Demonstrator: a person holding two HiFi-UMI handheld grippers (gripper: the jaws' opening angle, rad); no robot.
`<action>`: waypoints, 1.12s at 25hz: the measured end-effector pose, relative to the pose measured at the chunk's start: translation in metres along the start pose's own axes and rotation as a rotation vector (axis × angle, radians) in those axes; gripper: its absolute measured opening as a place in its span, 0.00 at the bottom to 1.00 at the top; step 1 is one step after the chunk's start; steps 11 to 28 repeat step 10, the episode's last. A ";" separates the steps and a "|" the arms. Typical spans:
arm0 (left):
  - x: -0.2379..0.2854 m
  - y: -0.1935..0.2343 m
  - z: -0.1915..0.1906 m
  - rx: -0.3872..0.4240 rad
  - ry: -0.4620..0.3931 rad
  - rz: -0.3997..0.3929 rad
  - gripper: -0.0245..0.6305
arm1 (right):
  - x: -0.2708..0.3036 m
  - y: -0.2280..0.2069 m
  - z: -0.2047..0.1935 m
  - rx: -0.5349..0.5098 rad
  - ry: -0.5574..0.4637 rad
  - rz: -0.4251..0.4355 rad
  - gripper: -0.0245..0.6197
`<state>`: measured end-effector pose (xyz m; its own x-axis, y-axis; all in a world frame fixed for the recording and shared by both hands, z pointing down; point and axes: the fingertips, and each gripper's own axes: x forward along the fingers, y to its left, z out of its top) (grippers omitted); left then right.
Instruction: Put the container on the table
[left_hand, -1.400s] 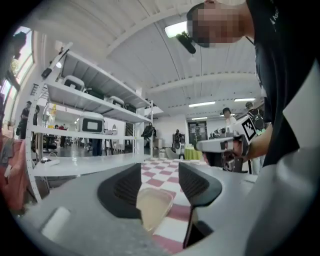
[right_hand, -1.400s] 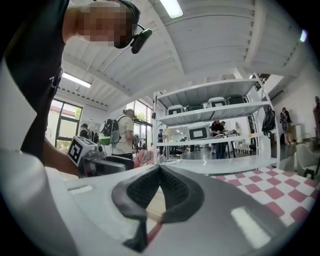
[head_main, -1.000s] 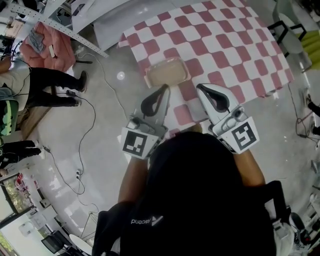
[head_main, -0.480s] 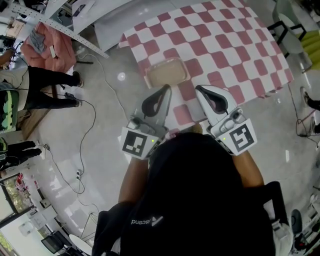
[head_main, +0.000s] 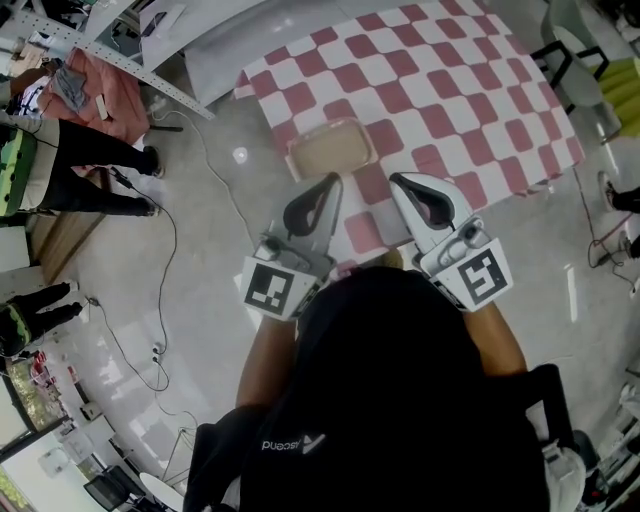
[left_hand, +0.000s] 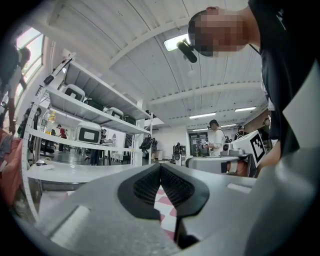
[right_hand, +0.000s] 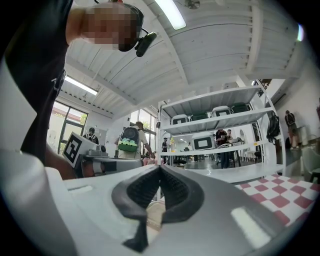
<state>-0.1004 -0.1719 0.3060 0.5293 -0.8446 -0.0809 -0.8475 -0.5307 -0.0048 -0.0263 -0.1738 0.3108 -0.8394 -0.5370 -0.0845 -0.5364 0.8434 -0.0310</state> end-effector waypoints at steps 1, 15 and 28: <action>0.000 0.001 0.000 0.001 -0.007 0.000 0.05 | 0.000 -0.001 0.000 -0.004 -0.003 0.001 0.04; 0.002 0.001 -0.003 -0.005 -0.006 -0.004 0.05 | 0.001 -0.002 -0.002 -0.001 0.006 -0.003 0.04; 0.002 0.001 -0.003 -0.005 -0.006 -0.004 0.05 | 0.001 -0.002 -0.002 -0.001 0.006 -0.003 0.04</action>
